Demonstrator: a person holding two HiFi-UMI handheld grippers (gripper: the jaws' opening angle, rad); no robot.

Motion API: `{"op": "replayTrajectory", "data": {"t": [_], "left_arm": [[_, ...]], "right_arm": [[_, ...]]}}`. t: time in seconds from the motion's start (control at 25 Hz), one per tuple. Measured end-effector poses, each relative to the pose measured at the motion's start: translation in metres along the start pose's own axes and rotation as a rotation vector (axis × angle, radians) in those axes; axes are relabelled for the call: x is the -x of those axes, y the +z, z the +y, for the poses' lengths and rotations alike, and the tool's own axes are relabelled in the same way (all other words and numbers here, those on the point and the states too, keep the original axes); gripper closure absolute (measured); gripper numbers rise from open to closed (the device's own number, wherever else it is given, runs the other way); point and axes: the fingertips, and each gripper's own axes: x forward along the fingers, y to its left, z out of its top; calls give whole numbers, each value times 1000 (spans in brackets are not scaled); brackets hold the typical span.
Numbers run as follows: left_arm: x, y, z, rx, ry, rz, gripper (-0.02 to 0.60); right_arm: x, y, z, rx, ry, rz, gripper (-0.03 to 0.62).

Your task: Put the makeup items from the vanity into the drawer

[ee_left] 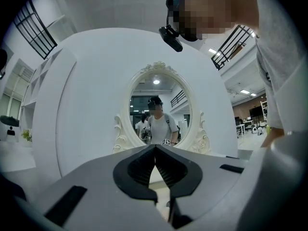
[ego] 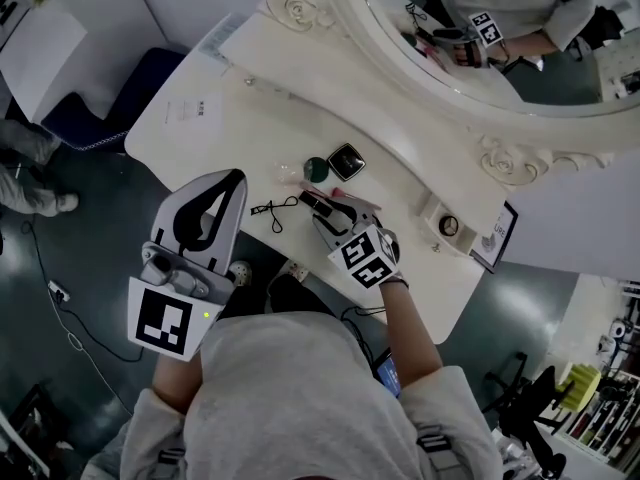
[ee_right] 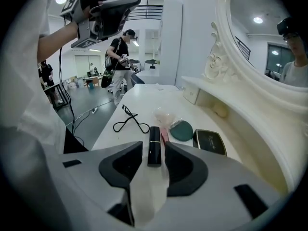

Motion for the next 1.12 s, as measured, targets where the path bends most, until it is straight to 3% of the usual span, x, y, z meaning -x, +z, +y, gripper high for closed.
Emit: {"op": "replayTrajectory", "data": {"t": [0.72, 1.12], "left_arm": [[4, 1, 1, -7, 18, 8, 566], [3, 6, -7, -19, -30, -11, 566]], "right_arm": [[-7, -14, 4, 29, -10, 48, 497], [24, 18, 1, -89, -76, -106, 499]]}}
